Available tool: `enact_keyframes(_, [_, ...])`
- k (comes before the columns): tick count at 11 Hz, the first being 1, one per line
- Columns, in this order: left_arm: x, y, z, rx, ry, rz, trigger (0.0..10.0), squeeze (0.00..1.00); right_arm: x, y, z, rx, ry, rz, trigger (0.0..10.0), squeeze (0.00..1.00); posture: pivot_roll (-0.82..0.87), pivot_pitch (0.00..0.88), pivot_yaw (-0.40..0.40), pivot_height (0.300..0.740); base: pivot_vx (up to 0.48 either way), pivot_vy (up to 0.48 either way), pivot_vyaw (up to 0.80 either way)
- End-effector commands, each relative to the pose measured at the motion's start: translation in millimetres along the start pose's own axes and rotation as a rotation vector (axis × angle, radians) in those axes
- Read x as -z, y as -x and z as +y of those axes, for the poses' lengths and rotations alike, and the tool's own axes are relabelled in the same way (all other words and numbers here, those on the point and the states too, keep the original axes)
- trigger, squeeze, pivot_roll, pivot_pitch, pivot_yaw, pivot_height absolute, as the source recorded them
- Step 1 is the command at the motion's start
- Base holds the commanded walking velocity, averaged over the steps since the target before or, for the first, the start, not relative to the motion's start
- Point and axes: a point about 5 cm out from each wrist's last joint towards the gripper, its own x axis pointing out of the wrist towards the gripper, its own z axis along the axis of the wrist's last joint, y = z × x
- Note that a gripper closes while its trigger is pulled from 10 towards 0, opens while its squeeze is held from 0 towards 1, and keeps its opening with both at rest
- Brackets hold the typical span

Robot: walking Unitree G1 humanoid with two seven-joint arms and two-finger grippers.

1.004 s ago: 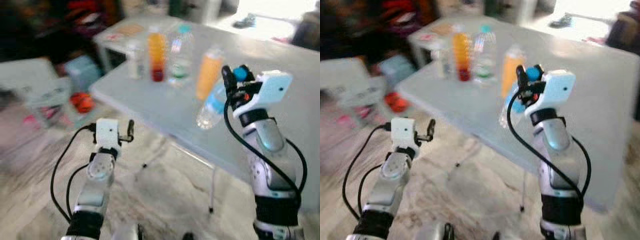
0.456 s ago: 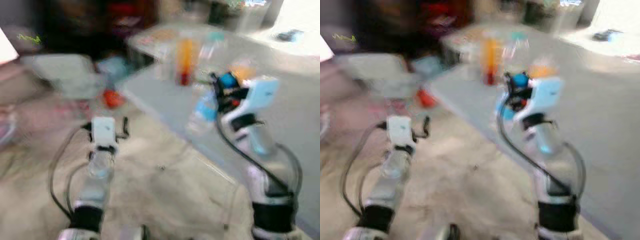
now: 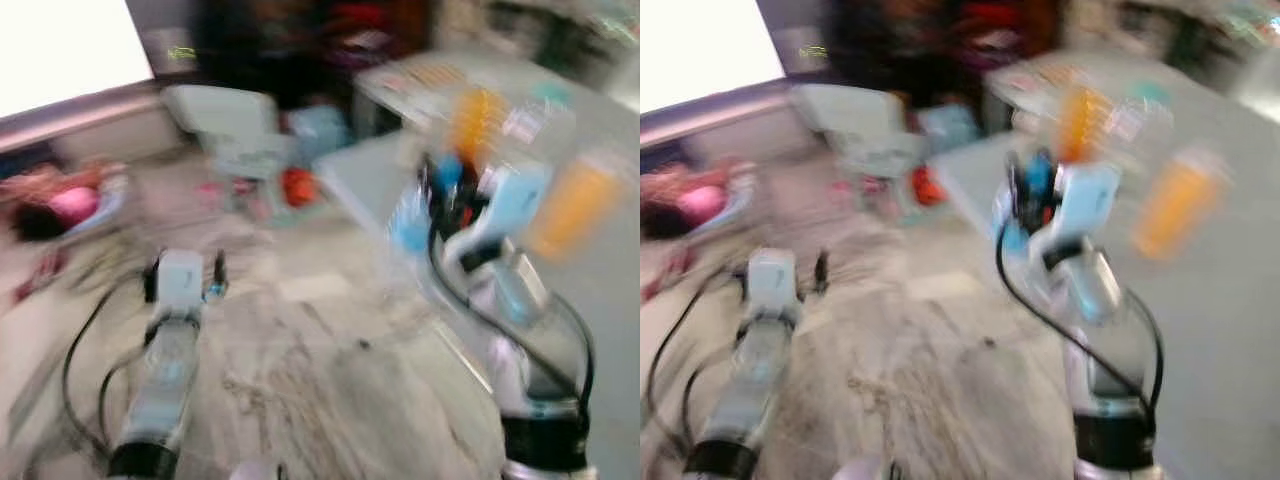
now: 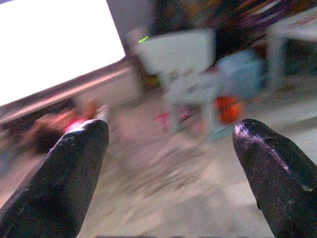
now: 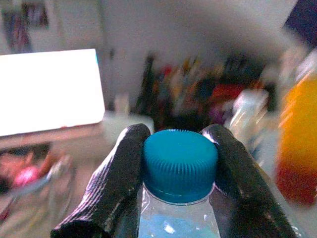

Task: Restocking fridge

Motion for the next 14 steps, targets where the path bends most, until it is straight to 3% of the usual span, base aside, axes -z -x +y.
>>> enact_keyframes(1, [4, 4.6, 24.7, -0.088, -0.019, 0.008, 10.0, 0.00, 0, -2.8, 7.8, -0.037, 0.011, -0.014, 10.0, 0.00, 0.06, 0.000, 0.034, 0.740, 0.000, 0.000, 0.80])
enact_keyframes(2, [11, 11.3, 34.2, -0.101, -0.038, 0.024, 10.0, 0.00, 8, -0.5, 5.6, -0.022, 0.007, 0.008, 10.0, 0.00, 0.07, 0.000, 0.028, 0.740, 0.000, 0.000, 0.80])
enact_keyframes(3, [23, 17.0, 33.9, -0.048, -0.050, 0.062, 10.0, 0.00, 18, 0.7, 6.8, -0.018, -0.026, 0.052, 10.0, 0.00, 0.07, 0.000, 0.030, 0.740, 0.000, 0.000, 0.80])
enact_keyframes(5, [24, 20.4, 26.0, -0.043, -0.036, 0.066, 10.0, 0.00, 24, 4.9, 3.7, -0.021, 0.005, 0.068, 10.0, 0.00, 0.07, 0.000, 0.011, 0.740, 0.000, 0.000, 0.80])
enact_keyframes(6, [24, 23.7, 13.9, 0.043, 0.017, 0.069, 10.0, 0.00, 29, 7.2, 0.2, -0.008, 0.001, 0.099, 10.0, 0.00, 0.07, 0.000, -0.012, 0.740, 0.000, 0.000, 0.80])
enact_keyframes(9, [17, 9.5, -5.3, 0.139, -0.003, 0.044, 10.0, 0.00, 16, -15.1, 9.5, -0.069, 0.030, 0.047, 10.0, 0.00, 0.05, 0.000, 0.008, 0.740, 0.000, 0.315, 0.27])
enact_keyframes(10, [13, 5.2, -3.6, 0.135, 0.007, 0.019, 10.0, 0.00, 6, -24.7, 10.6, -0.076, 0.026, 0.007, 10.0, 0.00, 0.05, 0.000, 0.016, 0.740, 0.000, 0.461, 0.00])
enact_keyframes(11, [10, 3.6, -7.3, 0.179, 0.059, 0.015, 10.0, 0.00, 6, -27.6, 10.2, -0.071, 0.022, 0.006, 10.0, 0.00, 0.05, 0.000, 0.016, 0.740, 0.000, 0.458, 0.00])
enact_keyframes(14, [3, -0.1, -8.9, 0.193, 0.049, -0.004, 10.0, 0.00, 10, -26.5, 28.3, -0.142, 0.009, 0.005, 10.0, 0.00, 0.06, 0.000, 0.011, 0.740, 0.120, 0.400, 0.80])
